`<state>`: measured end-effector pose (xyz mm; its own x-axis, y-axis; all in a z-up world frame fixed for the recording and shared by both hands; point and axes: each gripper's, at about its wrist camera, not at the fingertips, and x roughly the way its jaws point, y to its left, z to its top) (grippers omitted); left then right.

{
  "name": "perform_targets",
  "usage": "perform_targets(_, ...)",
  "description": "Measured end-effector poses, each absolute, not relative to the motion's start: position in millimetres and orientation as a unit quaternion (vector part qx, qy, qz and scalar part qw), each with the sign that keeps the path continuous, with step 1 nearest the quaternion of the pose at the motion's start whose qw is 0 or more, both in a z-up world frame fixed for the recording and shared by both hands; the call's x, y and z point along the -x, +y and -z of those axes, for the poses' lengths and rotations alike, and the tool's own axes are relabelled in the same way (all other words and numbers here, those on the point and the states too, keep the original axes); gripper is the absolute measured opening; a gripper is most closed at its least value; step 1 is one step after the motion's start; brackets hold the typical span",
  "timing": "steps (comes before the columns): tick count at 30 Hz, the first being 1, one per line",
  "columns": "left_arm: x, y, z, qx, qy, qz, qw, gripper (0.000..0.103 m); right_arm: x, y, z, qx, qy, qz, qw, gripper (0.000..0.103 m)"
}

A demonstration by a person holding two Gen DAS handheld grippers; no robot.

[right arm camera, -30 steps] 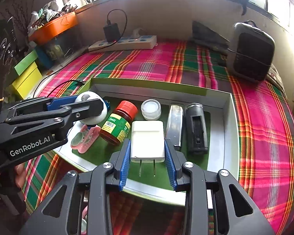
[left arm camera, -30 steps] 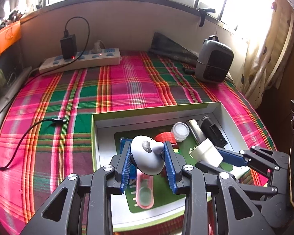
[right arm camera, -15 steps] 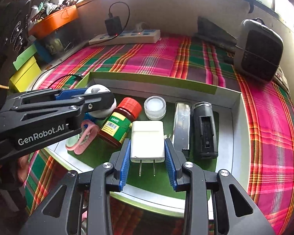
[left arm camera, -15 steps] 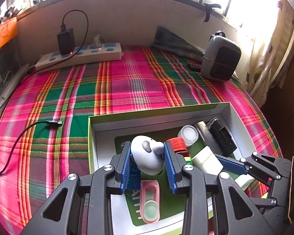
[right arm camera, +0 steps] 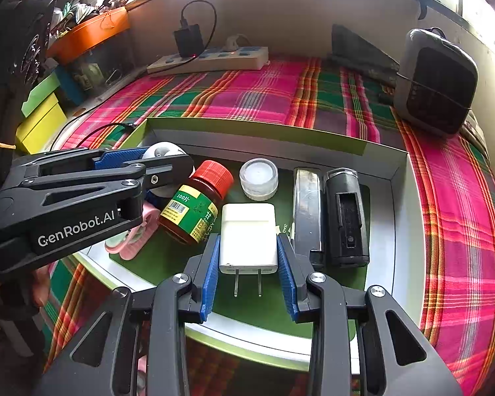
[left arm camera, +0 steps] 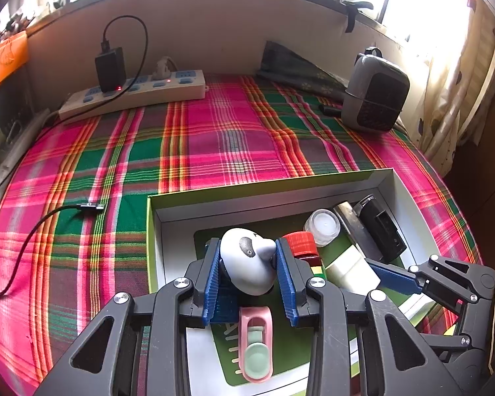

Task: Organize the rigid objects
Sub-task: 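Open left tool to release the ball while right tool releases the plug into the box, then raise both open tools out of the box toward the spool and clip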

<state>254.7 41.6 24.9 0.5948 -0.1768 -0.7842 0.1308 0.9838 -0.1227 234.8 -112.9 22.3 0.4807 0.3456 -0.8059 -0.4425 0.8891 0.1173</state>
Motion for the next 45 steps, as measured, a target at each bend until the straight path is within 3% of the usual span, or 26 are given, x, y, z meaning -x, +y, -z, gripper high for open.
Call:
perform_targets(30, -252.0, 43.4, -25.0, 0.025, 0.439, 0.079, 0.895, 0.036, -233.2, -118.6, -26.0, 0.032, 0.446, -0.225, 0.866, 0.036)
perform_targets(33, -249.7, 43.4, -25.3, 0.023, 0.439, 0.076, 0.895, 0.036, -231.2, -119.1, -27.3, 0.034, 0.443, -0.222, 0.868, 0.038)
perform_targets(36, -246.2, 41.4, -25.8, 0.014, 0.437, 0.067, 0.897, 0.036, -228.3, -120.3, -29.6, 0.032, 0.438, -0.221, 0.871, 0.047)
perform_targets(45, -229.4, 41.7, -36.0, 0.012, 0.424, 0.063, 0.903, 0.036, -219.0, -126.6, -34.4, 0.028, 0.429, -0.208, 0.879, 0.048)
